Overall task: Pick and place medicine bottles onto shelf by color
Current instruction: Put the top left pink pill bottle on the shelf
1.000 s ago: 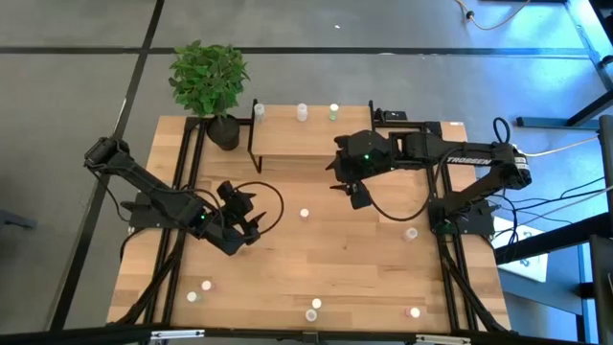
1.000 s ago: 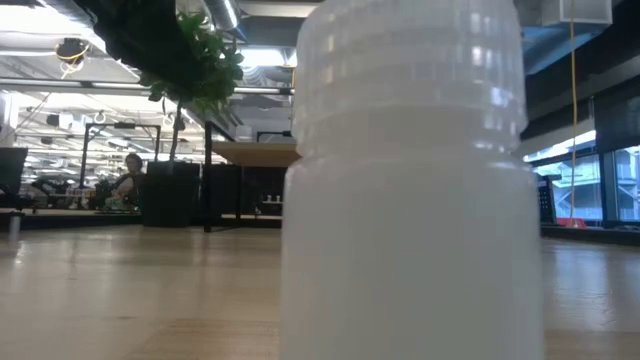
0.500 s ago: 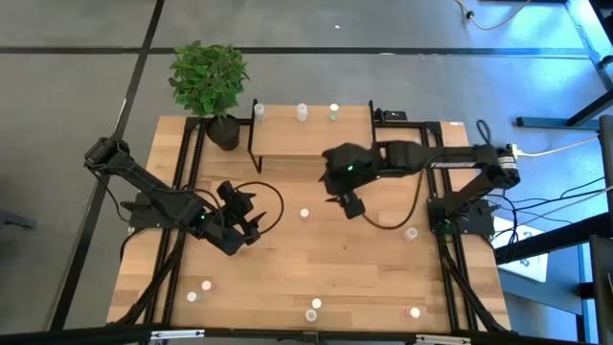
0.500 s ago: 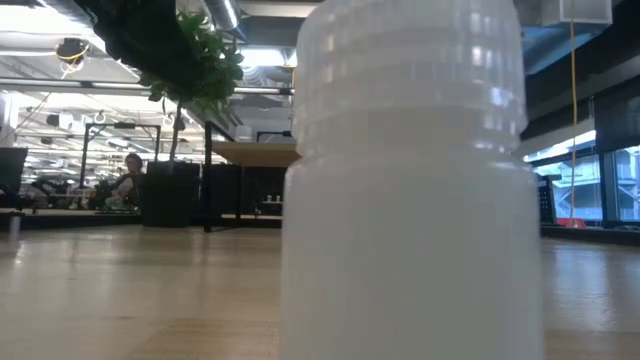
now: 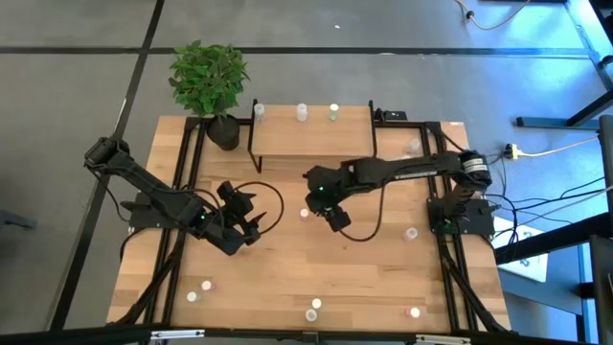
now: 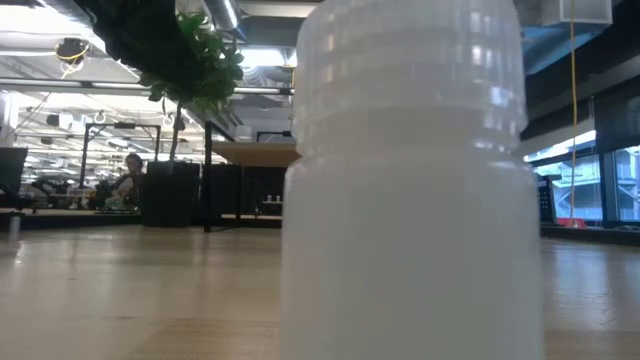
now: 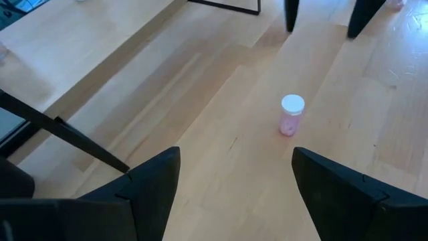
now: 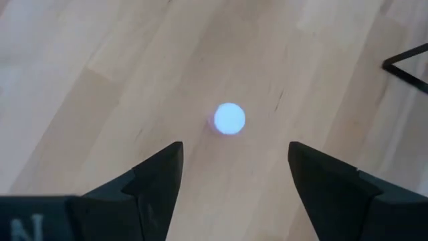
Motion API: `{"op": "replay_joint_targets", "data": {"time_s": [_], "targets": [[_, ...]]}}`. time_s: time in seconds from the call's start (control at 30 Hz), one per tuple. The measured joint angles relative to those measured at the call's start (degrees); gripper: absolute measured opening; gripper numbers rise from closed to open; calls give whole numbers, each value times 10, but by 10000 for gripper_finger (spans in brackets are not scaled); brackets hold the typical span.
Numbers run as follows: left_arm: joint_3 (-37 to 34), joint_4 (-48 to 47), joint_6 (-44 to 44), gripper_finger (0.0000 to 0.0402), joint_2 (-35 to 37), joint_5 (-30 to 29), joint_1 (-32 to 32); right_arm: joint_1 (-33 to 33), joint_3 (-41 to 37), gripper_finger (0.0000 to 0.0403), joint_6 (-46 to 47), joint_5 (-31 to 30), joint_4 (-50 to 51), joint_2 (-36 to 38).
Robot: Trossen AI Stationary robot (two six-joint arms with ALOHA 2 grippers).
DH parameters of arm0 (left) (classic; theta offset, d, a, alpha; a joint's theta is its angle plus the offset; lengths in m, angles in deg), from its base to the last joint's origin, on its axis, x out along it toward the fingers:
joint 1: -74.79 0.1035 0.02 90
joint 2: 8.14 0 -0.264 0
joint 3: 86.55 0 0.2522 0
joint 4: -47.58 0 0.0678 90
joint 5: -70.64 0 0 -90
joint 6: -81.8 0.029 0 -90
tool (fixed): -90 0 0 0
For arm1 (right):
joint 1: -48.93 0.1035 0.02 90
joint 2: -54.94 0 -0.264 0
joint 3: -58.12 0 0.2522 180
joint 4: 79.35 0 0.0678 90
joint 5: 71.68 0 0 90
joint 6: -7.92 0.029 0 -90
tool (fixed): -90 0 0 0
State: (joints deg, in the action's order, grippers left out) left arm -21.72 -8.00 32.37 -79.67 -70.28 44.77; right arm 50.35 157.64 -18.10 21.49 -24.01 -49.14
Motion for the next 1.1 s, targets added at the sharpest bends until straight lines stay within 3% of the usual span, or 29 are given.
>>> {"op": "replay_joint_targets", "data": {"time_s": [0.37, 0.67, 1.1], "targets": [[0, -1, 1, 283, 0, 2, -1, 0, 0, 272, 0, -1, -57, -73], [0, 0, 33, 283, 0, 41, -27, 0, -1, 272, 2, -1, -68, -80], [0, 3, 30, 283, 0, 39, -51, 0, 0, 272, 2, -1, -86, -95]]}}
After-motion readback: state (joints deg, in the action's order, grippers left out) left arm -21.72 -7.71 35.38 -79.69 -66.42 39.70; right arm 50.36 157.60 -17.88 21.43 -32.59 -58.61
